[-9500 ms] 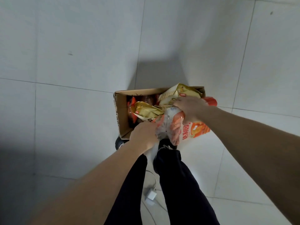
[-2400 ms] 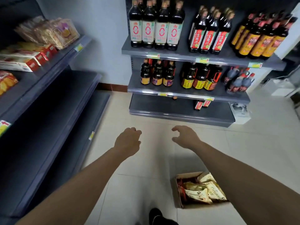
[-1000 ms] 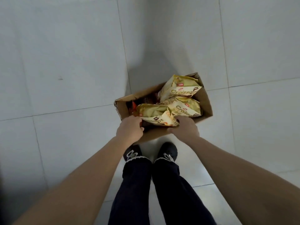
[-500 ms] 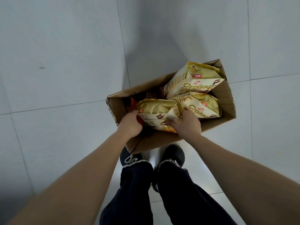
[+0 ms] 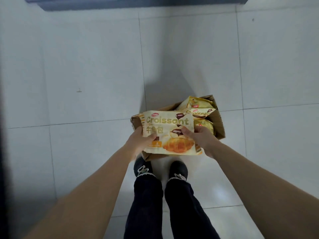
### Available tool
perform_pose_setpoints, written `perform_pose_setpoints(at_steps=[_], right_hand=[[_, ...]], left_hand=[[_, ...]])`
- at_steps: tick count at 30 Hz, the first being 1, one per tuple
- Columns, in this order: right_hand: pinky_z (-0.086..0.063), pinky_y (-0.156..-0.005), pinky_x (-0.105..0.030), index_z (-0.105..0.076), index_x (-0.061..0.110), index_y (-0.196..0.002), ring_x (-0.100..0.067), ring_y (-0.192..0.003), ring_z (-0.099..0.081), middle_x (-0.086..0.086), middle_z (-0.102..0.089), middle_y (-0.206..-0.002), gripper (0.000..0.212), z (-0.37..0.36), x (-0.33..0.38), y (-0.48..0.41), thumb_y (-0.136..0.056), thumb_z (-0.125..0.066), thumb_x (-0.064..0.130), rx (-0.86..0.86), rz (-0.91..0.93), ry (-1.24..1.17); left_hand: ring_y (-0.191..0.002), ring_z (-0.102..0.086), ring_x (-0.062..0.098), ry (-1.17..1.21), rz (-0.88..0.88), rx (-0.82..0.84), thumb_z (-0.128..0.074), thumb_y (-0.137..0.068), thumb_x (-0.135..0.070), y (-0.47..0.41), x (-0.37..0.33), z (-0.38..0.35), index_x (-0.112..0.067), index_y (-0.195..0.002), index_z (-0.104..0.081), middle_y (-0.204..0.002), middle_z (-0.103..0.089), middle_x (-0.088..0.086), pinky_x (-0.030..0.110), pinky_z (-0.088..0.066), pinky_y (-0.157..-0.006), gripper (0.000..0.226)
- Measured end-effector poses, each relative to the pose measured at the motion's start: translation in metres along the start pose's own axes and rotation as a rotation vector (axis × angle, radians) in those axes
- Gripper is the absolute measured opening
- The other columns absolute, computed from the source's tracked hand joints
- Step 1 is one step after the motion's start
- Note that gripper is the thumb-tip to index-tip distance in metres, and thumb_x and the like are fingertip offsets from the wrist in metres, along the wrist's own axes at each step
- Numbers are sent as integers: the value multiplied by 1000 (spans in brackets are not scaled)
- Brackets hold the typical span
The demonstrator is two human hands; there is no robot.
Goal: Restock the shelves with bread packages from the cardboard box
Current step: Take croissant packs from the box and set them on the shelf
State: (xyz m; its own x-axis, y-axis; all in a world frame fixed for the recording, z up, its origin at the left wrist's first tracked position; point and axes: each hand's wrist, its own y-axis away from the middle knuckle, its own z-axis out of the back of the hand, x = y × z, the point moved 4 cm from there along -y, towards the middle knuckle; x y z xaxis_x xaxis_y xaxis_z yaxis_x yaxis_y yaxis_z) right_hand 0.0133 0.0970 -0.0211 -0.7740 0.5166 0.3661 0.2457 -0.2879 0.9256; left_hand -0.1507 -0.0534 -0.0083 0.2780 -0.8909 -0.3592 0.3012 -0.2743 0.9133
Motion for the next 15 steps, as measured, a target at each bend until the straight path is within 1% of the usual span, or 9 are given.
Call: perform_pose_setpoints(at_steps=[2,4,6,7,9,11,12,15], right_hand=[[-50,-98,-45,-66,24,-98,-24,-102,-67,0,-71,-109,28,6,13,21,-80,-72,45,11,13,9],[-52,-95,-46,-68,22,-104,-23,-100,-67,1,-72,-106,36,11,28,41,-78,-73,47,-49,66,38],[-54,-91,-45,-67,21,-113,-21,-98,-66,3,-71,-103,48,17,47,61,-75,-75,51,-184,164,123],[-54,-90,-44,-65,23,-118,-20,-97,-66,4,-70,-103,55,18,58,72,-73,-75,53,-252,210,185],[-54,-88,-43,-61,29,-125,-20,-96,-65,4,-70,-105,61,17,80,93,-73,-71,60,-345,282,328],[-53,-87,-42,-61,29,-125,-20,-97,-64,5,-70,-106,58,11,101,114,-77,-65,61,-372,357,425],[-52,-86,-41,-63,28,-123,-19,-97,-64,5,-70,-105,55,8,110,124,-78,-64,60,-376,386,436],[-51,-87,-40,-67,26,-117,-20,-97,-63,4,-71,-102,38,-5,133,155,-86,-62,48,-354,462,437]], left_hand=[[-100,-56,16,72,11,1,-64,-91,-20,25,-10,8,-19,-114,-54,-108,-60,-5,33,-44,-88,25],[-100,-57,19,155,13,-37,-66,-89,-12,46,-19,19,-19,-107,-53,-110,-60,0,36,-48,-90,23],[-99,-60,21,216,15,-59,-68,-88,-10,66,-28,30,-15,-109,-56,-111,-63,4,34,-50,-83,25],[-98,-62,21,226,13,-68,-69,-87,-10,77,-32,35,-11,-112,-57,-110,-65,4,33,-51,-80,28],[-99,-64,22,260,2,-92,-74,-83,-10,97,-37,46,-4,-120,-57,-109,-66,5,32,-53,-78,41],[-102,-66,24,301,-18,-140,-77,-79,-10,117,-41,58,-2,-124,-56,-115,-67,8,34,-56,-80,50],[-101,-67,25,309,-36,-167,-78,-78,-10,127,-43,63,-2,-124,-57,-115,-68,9,37,-57,-82,51],[-92,-69,28,295,-103,-273,-76,-78,-10,160,-50,82,-1,-112,-65,-103,-72,11,41,-58,-82,37]])
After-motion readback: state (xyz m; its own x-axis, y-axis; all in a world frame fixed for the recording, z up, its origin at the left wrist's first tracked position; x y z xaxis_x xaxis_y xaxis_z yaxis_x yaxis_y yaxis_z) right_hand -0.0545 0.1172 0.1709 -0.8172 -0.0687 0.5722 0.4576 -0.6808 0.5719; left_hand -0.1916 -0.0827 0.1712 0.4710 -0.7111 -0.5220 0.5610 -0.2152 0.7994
